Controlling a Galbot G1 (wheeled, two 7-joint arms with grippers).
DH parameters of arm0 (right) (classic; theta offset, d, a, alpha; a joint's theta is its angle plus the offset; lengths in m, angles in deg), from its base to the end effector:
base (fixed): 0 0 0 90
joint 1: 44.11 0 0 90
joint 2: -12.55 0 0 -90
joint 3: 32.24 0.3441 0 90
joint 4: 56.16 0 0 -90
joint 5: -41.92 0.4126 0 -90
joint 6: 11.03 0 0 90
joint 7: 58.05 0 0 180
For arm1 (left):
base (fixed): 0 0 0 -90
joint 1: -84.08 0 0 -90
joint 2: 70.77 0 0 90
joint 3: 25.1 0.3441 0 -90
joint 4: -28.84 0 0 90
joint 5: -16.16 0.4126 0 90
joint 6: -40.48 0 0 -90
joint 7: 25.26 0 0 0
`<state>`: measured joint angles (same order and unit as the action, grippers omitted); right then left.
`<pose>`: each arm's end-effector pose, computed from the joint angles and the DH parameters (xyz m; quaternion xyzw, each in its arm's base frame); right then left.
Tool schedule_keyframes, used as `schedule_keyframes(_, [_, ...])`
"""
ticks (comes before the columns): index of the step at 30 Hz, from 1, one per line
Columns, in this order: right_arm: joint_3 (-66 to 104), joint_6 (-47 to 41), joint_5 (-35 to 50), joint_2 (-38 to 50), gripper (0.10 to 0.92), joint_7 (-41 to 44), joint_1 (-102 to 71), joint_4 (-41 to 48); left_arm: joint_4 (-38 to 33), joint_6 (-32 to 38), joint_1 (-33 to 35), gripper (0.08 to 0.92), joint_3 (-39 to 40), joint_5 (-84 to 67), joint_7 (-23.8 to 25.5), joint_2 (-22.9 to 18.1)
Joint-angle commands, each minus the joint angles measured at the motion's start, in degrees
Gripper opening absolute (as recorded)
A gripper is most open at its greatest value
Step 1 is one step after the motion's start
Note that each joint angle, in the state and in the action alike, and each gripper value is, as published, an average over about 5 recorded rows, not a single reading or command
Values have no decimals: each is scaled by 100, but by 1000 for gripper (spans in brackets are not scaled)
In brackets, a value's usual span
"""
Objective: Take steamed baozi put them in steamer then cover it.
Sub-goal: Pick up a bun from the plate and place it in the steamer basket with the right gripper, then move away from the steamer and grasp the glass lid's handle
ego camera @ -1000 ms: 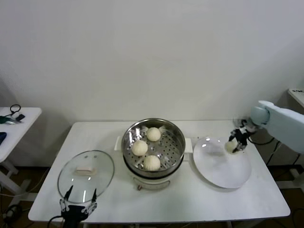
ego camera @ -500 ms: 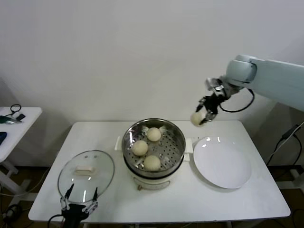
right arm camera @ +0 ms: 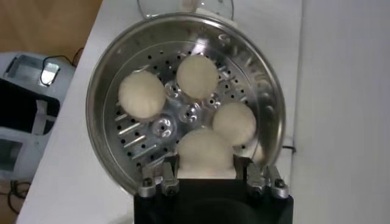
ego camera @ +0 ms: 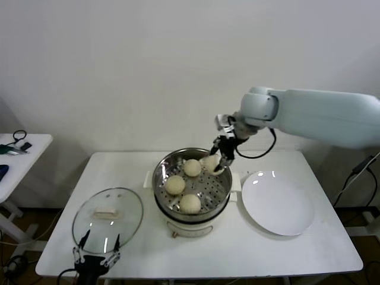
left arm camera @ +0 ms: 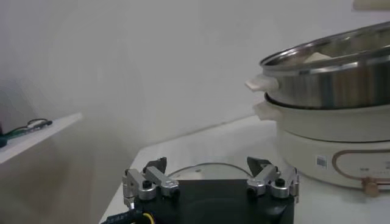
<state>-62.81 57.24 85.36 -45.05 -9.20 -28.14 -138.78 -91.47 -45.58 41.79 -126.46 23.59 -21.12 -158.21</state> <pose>0.5611 0.0847 -0.0559 0.5673 -0.5587 0.5130 0.3207 0.1369 0.0762 -0.3476 0.0127 -0.9823 -0.1405 0.1236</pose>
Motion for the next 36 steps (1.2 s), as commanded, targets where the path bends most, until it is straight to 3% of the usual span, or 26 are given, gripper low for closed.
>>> schedule_keyframes(1, [219, -308, -461, -200, 617, -382, -950, 75, -13, 2, 3, 823, 7, -3, -2, 0])
schedule_keyframes(19, [302, -228, -562, -288, 623, -317, -1070, 238, 86, -25, -49, 823, 6, -2, 9, -18])
schedule_keyframes(27, [370, 278, -79, -30, 802, -49, -291, 350, 45, -78, -62, 823, 36, -3, 21, -13])
schedule_keyframes(30, [615, 302, 377, 257, 820, -72, -124, 376, 15, -97, -51, 823, 39, -4, 55, 3])
schedule_keyframes(33, [1322, 143, 930, 691, 822, -646, -350, 345, -34, -115, -33, 823, 36, -6, 111, 25])
schedule_keyframes(36, [2501, 2, 1113, 1226, 823, -1922, -1143, 271, -76, -90, -34, 823, 31, -24, 112, 36])
